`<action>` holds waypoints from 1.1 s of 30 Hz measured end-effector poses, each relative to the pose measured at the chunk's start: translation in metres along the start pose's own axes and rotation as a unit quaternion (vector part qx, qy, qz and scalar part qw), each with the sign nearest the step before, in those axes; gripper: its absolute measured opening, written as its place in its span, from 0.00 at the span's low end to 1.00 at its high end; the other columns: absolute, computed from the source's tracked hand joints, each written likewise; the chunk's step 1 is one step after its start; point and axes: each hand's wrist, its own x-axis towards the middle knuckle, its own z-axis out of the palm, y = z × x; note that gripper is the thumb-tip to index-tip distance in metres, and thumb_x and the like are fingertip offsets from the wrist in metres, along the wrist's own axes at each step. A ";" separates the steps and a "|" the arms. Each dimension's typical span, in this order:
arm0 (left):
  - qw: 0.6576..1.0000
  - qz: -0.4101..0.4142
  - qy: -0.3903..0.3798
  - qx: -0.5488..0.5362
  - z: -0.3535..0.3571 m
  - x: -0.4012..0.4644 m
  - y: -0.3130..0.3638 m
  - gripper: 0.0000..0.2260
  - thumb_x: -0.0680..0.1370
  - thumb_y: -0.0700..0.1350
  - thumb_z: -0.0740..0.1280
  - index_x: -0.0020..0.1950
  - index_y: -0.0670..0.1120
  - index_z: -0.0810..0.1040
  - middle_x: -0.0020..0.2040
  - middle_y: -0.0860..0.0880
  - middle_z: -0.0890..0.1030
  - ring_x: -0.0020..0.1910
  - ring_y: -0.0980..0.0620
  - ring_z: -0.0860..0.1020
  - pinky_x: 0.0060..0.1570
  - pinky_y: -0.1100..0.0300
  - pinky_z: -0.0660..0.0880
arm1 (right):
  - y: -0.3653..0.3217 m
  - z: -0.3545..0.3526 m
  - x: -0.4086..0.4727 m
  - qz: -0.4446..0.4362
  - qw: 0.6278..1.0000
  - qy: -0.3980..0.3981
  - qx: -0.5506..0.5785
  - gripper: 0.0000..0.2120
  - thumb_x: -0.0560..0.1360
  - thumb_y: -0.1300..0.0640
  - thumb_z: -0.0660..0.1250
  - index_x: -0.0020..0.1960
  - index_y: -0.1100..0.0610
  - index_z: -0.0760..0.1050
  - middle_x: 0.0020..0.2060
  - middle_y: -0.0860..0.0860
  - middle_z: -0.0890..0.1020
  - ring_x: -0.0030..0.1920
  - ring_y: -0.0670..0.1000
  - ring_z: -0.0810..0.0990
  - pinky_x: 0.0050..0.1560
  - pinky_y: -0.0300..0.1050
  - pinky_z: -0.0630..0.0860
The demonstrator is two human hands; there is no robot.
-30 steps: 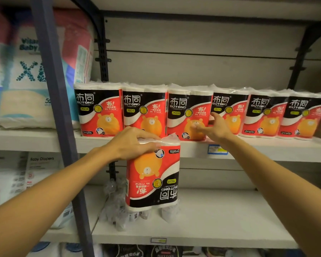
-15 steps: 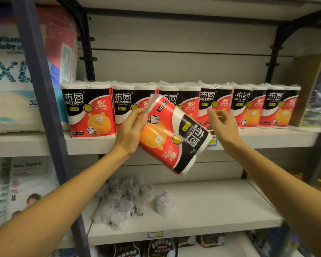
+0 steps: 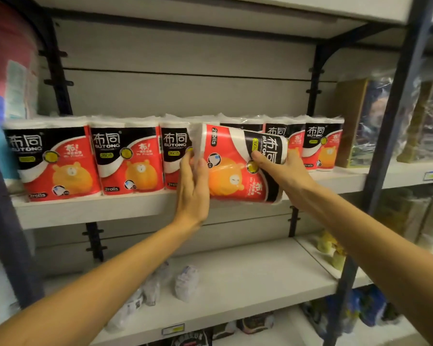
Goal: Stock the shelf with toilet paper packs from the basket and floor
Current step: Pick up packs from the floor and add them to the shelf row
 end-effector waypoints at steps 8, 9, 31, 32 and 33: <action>1.000 -0.005 -0.002 0.007 0.051 0.003 0.004 0.19 0.83 0.54 0.54 0.74 0.54 0.59 0.58 0.64 0.71 0.53 0.74 0.73 0.43 0.77 0.72 | -0.006 -0.036 0.014 -0.011 0.997 0.072 0.024 0.20 0.69 0.46 0.76 0.56 0.51 0.74 0.47 0.48 0.83 0.45 0.47 0.84 0.40 0.43 0.80; 1.000 -0.007 0.006 0.010 0.055 0.005 0.005 0.19 0.83 0.54 0.55 0.74 0.53 0.60 0.58 0.63 0.71 0.54 0.72 0.73 0.45 0.75 0.73 | -0.006 -0.040 0.016 -0.022 0.997 0.073 0.024 0.16 0.69 0.47 0.76 0.53 0.49 0.75 0.46 0.47 0.84 0.45 0.47 0.84 0.41 0.43 0.80; 0.976 -0.098 0.100 0.168 0.063 0.026 -0.013 0.08 0.81 0.49 0.60 0.59 0.49 0.70 0.54 0.49 0.77 0.53 0.48 0.79 0.48 0.60 0.72 | -0.009 -0.084 0.097 -0.358 0.827 0.061 -0.430 0.27 0.69 0.52 0.75 0.65 0.49 0.70 0.68 0.48 0.72 0.68 0.59 0.65 0.63 0.54 0.53; 0.975 -0.097 0.100 0.172 0.062 0.025 -0.012 0.09 0.81 0.48 0.59 0.60 0.49 0.71 0.54 0.49 0.77 0.53 0.48 0.78 0.49 0.59 0.72 | -0.006 -0.076 0.096 -0.364 0.825 0.045 -0.430 0.27 0.69 0.52 0.75 0.65 0.49 0.70 0.68 0.47 0.72 0.68 0.60 0.65 0.63 0.54 0.53; 0.975 -0.097 0.099 0.174 0.061 0.025 -0.010 0.09 0.81 0.48 0.59 0.60 0.49 0.71 0.53 0.50 0.77 0.53 0.48 0.78 0.48 0.60 0.71 | -0.004 -0.068 0.097 -0.372 0.820 0.029 -0.434 0.27 0.69 0.52 0.75 0.66 0.49 0.69 0.68 0.48 0.73 0.68 0.60 0.65 0.63 0.54 0.53</action>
